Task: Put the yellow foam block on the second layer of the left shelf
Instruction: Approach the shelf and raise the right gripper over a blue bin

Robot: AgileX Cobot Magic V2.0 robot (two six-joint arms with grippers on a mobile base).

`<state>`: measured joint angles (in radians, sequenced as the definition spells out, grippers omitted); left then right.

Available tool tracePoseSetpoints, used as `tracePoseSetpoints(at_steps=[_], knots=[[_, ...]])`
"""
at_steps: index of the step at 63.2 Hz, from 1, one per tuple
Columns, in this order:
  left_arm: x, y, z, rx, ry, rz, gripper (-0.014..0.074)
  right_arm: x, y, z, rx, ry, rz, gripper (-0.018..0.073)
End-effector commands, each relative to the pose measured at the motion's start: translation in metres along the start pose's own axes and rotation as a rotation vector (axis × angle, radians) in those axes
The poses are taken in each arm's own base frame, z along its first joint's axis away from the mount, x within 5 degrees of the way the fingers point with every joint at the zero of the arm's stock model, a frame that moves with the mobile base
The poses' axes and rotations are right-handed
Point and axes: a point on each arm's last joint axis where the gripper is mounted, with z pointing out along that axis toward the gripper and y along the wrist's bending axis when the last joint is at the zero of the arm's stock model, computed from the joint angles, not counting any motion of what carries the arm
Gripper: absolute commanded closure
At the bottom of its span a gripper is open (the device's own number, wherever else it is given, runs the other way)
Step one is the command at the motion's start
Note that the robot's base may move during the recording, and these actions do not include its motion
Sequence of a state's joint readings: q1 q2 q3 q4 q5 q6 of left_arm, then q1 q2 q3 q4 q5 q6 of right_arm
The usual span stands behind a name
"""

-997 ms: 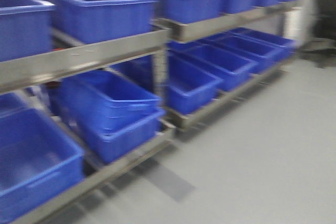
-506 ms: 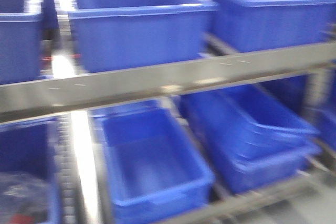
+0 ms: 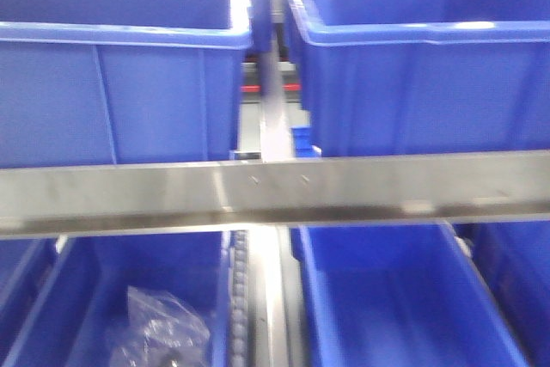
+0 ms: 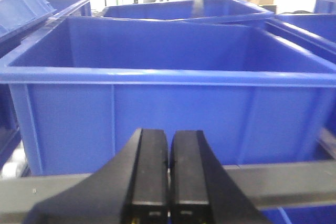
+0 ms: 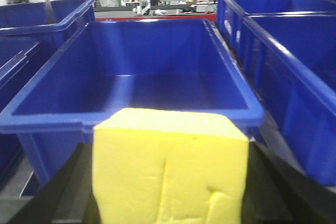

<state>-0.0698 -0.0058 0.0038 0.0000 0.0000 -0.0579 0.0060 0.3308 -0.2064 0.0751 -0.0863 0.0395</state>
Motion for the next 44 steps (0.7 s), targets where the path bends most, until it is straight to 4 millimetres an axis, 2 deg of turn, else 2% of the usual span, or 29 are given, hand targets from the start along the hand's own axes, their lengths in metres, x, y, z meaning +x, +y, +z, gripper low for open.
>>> tracePoseSetpoints(at_steps=[1,44], knots=[[0.0008,0.0000,-0.0010,0.005,-0.070,-0.009,0.0472,-0.0183,0.0012,0.0007,-0.002,-0.113,-0.021,0.0081],[0.0008,0.0000,-0.0010,0.005,-0.070,-0.009,0.0472,-0.0183,0.0012,0.0007,-0.002,-0.113,-0.021,0.0081]])
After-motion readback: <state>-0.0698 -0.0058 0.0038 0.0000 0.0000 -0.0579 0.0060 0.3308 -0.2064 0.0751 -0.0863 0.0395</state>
